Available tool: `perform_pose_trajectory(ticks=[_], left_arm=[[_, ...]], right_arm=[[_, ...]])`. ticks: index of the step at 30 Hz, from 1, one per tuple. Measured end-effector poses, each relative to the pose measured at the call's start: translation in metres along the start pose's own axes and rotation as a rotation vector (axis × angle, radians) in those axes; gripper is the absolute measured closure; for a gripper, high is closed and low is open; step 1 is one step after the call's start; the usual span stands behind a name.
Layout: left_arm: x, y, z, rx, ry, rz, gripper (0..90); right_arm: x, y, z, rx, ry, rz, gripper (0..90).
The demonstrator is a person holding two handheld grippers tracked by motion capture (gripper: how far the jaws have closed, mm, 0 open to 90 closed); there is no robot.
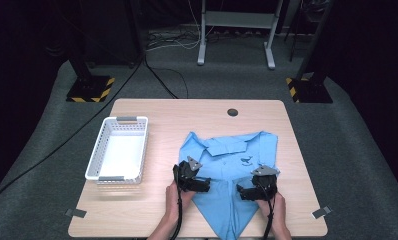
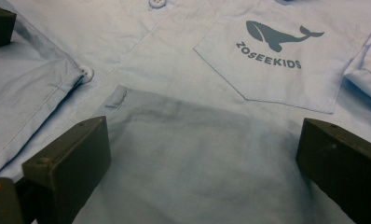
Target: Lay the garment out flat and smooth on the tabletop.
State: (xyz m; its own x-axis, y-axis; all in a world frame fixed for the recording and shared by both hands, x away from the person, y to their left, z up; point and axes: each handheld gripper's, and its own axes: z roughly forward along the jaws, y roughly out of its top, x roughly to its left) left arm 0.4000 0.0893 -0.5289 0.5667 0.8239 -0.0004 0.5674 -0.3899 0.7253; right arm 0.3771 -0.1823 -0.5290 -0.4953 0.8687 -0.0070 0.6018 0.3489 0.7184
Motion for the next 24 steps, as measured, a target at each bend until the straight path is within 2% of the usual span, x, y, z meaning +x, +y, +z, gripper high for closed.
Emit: perform_pose_trajectory(ticks=[5, 10, 24], left_arm=[[-0.007, -0.013, -0.013, -0.002, 0.003, -0.005, 4.9], [-0.015, -0.026, -0.026, -0.001, 0.023, -0.015, 5.0], [-0.017, -0.028, -0.028, -0.001, 0.024, -0.023, 5.0]], right_arm=[[0.011, -0.011, -0.01, -0.005, 0.014, -0.015, 2.5], [0.021, -0.02, -0.019, -0.019, 0.025, -0.034, 4.9], [0.02, -0.019, -0.018, -0.002, 0.033, -0.04, 0.0]])
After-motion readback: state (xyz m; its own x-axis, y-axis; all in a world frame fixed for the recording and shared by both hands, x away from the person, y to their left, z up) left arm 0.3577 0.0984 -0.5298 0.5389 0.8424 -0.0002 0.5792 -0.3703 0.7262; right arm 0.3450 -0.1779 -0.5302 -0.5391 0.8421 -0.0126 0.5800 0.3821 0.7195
